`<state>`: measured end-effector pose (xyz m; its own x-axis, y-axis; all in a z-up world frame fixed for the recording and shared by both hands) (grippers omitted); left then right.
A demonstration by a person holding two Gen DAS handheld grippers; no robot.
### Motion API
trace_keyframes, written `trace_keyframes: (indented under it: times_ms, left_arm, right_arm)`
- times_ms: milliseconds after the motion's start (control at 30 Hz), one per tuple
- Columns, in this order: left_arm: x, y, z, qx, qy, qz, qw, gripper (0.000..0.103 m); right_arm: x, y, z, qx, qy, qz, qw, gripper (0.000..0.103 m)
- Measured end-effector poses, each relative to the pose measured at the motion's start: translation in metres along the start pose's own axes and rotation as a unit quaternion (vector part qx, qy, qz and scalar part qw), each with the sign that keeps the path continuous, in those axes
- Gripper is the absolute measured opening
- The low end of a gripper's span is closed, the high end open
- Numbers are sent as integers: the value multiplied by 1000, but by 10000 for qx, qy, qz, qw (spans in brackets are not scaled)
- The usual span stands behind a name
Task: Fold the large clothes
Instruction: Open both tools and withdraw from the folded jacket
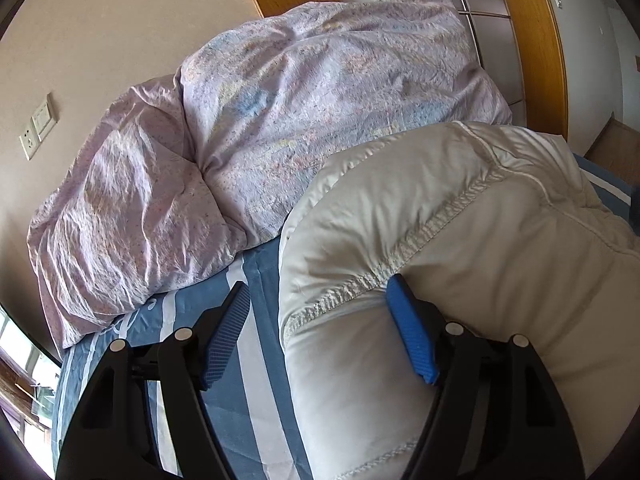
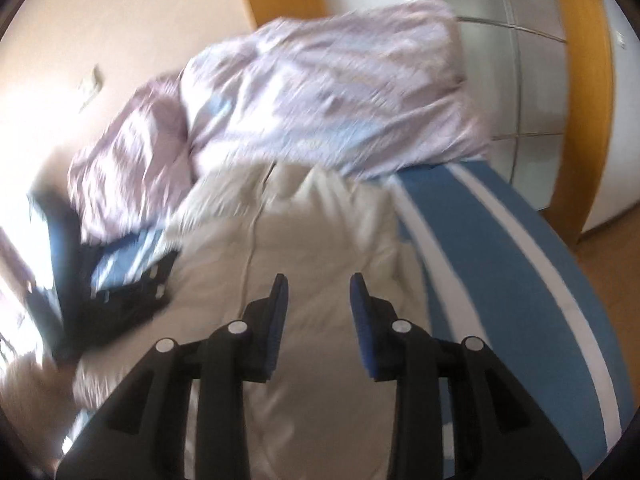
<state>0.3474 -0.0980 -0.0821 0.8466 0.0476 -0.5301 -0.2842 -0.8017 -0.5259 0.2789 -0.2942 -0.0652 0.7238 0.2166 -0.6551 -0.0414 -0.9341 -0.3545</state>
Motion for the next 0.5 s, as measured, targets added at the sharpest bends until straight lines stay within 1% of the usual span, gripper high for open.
trace_keyframes:
  times_ms: [33, 67, 133, 200, 367, 500]
  left_arm:
    - [0, 0, 0, -9, 12, -9, 10000, 72]
    - [0, 0, 0, -9, 18, -14, 10000, 72]
    - [-1, 1, 0, 2, 28, -33, 10000, 72]
    - [0, 2, -1, 18, 38, -67, 10000, 72]
    - [-1, 6, 1, 3, 101, -212, 9997, 72]
    - [0, 9, 1, -31, 150, -349, 9993, 72]
  right_arm:
    - [9, 2, 6, -37, -112, 110, 9999, 35]
    - [16, 6, 10, 0, -174, 121, 9998, 38]
    - [28, 15, 13, 241, -378, -32, 9990, 39]
    - [35, 18, 15, 319, -471, -104, 9983, 39]
    - [43, 16, 19, 221, -490, -83, 9985, 39]
    - [48, 18, 21, 232, -377, -104, 9990, 39]
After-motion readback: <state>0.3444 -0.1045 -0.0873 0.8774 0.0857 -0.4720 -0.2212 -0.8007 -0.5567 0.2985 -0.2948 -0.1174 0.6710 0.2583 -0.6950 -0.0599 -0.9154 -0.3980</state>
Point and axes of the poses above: each gripper's, at about its wrist camera, not at the fingertips, and x roughly the way its jaws point, y to its right, z to its underside, the point moved 5 cm from there along x, roughly the way its jaws point, and after that the axes turned 13 degrees about x, right-handed, at the moved point
